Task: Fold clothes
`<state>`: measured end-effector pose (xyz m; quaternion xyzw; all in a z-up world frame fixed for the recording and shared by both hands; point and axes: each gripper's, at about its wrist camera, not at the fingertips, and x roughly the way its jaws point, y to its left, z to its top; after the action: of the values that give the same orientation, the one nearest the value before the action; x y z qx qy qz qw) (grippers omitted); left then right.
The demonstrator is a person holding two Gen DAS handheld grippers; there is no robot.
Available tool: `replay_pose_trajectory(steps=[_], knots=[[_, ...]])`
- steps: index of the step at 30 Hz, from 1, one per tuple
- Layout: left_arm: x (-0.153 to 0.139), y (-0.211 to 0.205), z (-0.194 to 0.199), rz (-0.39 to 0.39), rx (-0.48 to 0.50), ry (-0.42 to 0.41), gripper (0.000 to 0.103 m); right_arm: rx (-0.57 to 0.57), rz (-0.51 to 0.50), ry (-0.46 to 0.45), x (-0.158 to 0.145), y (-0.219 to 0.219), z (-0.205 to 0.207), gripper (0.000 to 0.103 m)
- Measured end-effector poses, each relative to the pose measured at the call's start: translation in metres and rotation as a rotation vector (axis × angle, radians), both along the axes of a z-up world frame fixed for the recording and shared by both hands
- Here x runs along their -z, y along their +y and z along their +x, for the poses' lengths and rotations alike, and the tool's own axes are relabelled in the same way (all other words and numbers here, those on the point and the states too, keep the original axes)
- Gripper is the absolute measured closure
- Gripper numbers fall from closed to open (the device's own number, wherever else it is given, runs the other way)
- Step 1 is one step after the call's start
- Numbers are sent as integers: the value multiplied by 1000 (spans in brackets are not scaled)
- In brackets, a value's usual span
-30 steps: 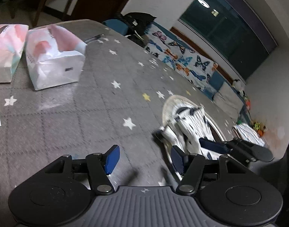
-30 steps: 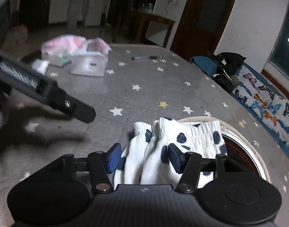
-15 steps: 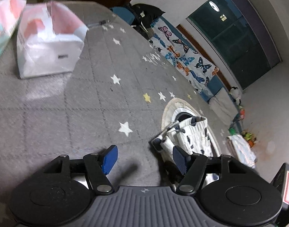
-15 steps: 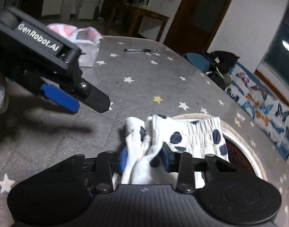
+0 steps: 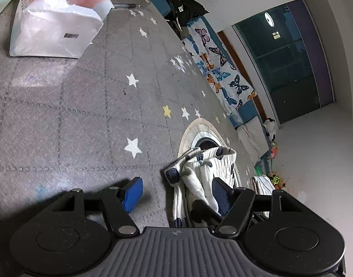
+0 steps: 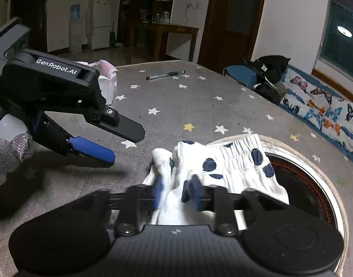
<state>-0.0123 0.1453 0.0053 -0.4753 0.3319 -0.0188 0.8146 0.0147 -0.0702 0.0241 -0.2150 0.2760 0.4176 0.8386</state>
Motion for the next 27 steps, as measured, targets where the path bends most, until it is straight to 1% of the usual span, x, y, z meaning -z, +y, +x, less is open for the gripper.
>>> replay_pose_trajectory(steps=[1,2,3,4,5,8,9,10,11,12,13,14,17,19,20,22,24,27], knots=[[0,0,0,1,-1,1,34,-8,0,-6,0,1,-2,66],[0,1,-1,2,-3,2,34,-19,-16,-22,1,6,-5,62],[0,1,-1,2,-6,1,34,-29,-32,-38,2,10,-9,53],[0,2,-1,0,-9,2,34,-39,-49,-53,3,15,-12,51],[0,3,-1,-2,-12,2,34,-50,-65,-69,5,19,-15,51],[1,4,-2,-9,-16,0,34,-28,-121,-100,14,30,-18,51],[1,5,-2,-12,-14,0,34,-21,-140,-111,17,34,-19,53],[2,5,-2,-15,-13,0,34,-16,-139,-117,18,35,-19,57],[2,6,-2,-17,-13,-1,34,-5,-136,-119,18,34,-18,72],[1,6,-3,-20,-13,-4,34,5,-133,-120,17,32,-17,82],[1,7,-3,-23,-12,-7,34,15,-130,-122,17,30,-16,83],[0,7,-3,-26,-12,-11,34,18,-115,-106,15,27,-13,87],[-2,5,-1,-41,-5,-23,32,14,-64,-74,7,15,-11,91],[-3,3,0,-54,5,-33,31,3,-32,-56,2,7,-12,92],[-4,2,1,-60,9,-36,29,-3,-18,-49,-1,3,-14,92],[-3,0,2,-79,13,-38,26,-19,-2,-51,-5,-4,-20,92],[0,-2,3,-111,20,-37,20,-34,22,-39,-9,-11,-26,93],[5,-9,4,-145,46,-23,20,-73,57,-35,-17,-23,-42,94]])
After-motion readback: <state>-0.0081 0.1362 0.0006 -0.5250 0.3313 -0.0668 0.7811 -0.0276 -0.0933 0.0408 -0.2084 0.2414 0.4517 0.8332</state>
